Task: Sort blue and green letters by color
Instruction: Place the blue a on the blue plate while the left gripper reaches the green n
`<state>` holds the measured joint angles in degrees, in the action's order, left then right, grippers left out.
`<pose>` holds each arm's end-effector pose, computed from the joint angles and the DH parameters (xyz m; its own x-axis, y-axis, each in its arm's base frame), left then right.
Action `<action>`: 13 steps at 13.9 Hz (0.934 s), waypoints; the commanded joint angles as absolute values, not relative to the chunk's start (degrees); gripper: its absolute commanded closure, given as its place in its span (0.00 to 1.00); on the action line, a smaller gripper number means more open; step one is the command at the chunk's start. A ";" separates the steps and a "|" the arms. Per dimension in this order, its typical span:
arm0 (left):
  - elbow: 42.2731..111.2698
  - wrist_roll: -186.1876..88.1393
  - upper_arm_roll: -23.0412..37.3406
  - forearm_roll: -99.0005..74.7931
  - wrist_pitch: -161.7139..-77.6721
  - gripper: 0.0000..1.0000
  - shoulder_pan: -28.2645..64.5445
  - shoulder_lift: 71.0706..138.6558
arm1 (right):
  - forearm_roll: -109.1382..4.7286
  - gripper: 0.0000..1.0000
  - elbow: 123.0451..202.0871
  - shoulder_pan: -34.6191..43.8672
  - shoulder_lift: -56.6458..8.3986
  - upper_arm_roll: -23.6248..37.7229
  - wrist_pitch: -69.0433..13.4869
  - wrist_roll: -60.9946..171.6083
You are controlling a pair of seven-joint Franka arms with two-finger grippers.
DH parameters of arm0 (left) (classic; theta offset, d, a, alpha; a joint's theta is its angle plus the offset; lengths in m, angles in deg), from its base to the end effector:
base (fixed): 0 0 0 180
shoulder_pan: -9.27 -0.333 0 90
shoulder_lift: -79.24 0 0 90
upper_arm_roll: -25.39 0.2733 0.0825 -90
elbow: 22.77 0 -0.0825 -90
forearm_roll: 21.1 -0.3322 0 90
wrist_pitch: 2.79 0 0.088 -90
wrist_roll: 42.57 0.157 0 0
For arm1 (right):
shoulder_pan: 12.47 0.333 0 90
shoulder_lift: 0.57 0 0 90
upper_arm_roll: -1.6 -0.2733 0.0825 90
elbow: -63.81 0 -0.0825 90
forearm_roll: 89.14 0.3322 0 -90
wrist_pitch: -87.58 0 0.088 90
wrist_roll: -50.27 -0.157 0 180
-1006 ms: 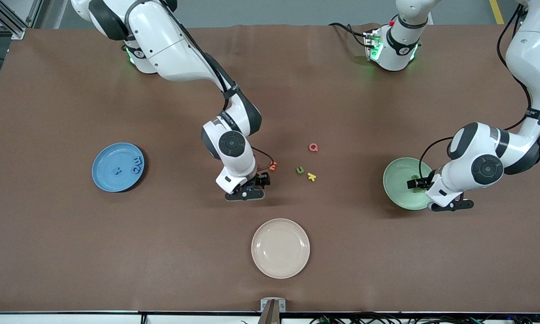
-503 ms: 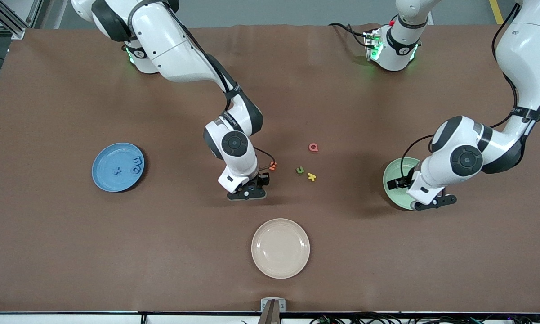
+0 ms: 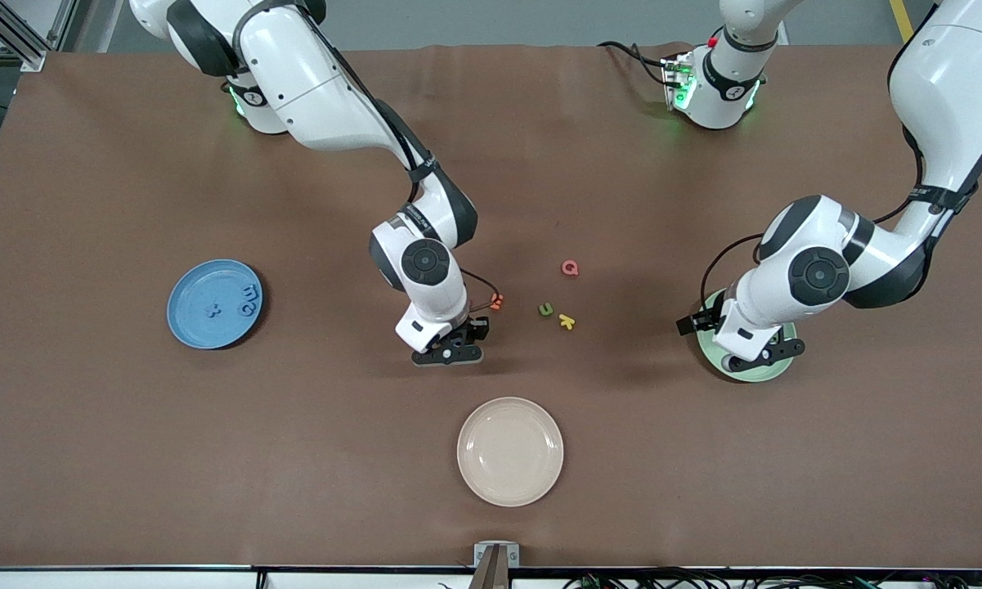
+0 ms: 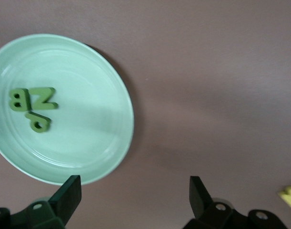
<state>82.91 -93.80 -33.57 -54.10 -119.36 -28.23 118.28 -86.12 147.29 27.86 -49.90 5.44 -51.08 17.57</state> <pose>0.5398 -0.1387 0.2358 0.9512 0.2809 -0.1279 0.2819 -0.9594 -0.0106 0.5299 0.4013 0.1370 0.9942 0.0519 0.0942 0.0564 -0.9973 -0.0461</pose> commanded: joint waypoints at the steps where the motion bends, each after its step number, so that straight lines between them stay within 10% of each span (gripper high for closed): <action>1: 81.30 -94.78 -33.85 -52.03 -118.37 0.01 -26.86 117.56 | -86.33 1.00 145.99 28.22 -51.46 5.55 -51.99 16.44; 13: 81.47 -109.70 -33.76 -51.77 -118.63 0.05 -16.93 118.09 | -88.52 1.00 152.01 18.14 -36.20 11.00 -21.41 40.21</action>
<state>81.07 -106.29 -33.75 -52.39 -119.34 -18.83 118.43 -87.92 144.91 22.67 -43.24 11.76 -23.32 33.19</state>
